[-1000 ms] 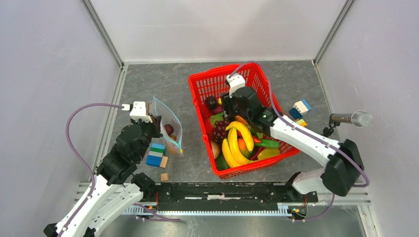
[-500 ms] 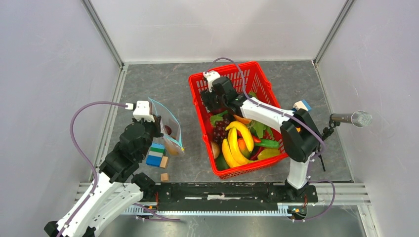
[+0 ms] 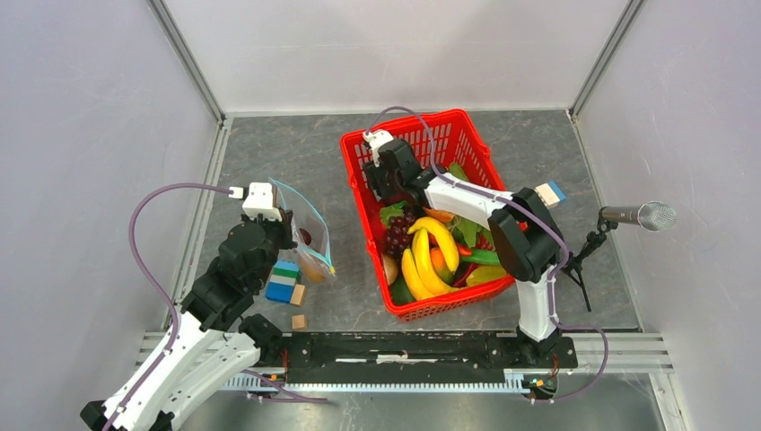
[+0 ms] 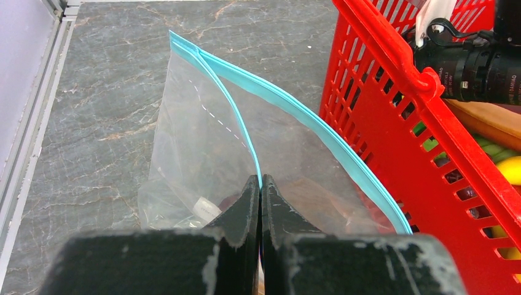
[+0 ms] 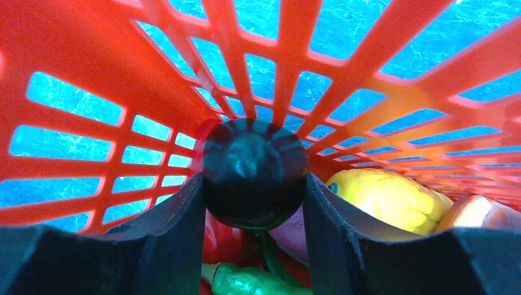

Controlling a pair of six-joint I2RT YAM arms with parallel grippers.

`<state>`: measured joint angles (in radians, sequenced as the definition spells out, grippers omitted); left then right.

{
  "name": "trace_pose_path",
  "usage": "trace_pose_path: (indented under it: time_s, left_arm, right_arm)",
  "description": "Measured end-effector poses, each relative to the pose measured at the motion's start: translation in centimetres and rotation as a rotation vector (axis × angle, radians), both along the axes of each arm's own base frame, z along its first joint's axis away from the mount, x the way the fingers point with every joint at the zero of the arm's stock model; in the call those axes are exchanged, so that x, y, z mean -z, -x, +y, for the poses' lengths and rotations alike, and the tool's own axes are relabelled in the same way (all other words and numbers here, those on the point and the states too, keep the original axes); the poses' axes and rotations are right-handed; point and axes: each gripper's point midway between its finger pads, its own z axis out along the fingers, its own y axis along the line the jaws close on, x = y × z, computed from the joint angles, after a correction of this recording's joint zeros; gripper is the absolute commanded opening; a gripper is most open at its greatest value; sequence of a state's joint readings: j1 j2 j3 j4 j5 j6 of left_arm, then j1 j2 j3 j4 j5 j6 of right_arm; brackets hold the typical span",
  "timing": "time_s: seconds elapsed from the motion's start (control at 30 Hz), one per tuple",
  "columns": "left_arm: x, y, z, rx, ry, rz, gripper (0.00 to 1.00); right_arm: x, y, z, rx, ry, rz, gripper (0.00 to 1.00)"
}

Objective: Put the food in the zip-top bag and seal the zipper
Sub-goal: Pick up the fake fruit from the bin.

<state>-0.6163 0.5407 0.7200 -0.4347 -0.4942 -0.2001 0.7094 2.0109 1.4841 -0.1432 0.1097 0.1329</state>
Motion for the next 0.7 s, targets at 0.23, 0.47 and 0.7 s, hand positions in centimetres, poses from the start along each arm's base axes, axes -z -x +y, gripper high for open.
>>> trace_pose_path:
  time_s: [0.23, 0.47, 0.7]
  left_arm:
    - [0.0, 0.0, -0.1, 0.004, 0.001, 0.0, 0.02]
    - [-0.3, 0.2, -0.1, 0.013, 0.012, -0.011, 0.02]
    - [-0.2, 0.3, -0.6, 0.043, 0.018, -0.005, 0.02]
  right_arm:
    - [0.1, 0.3, -1.0, 0.033, -0.038, -0.009, 0.38]
    - [-5.2, 2.6, -2.2, 0.029, -0.161, -0.072, 0.35]
    - [-13.2, 4.7, -3.1, 0.024, -0.333, -0.195, 0.35]
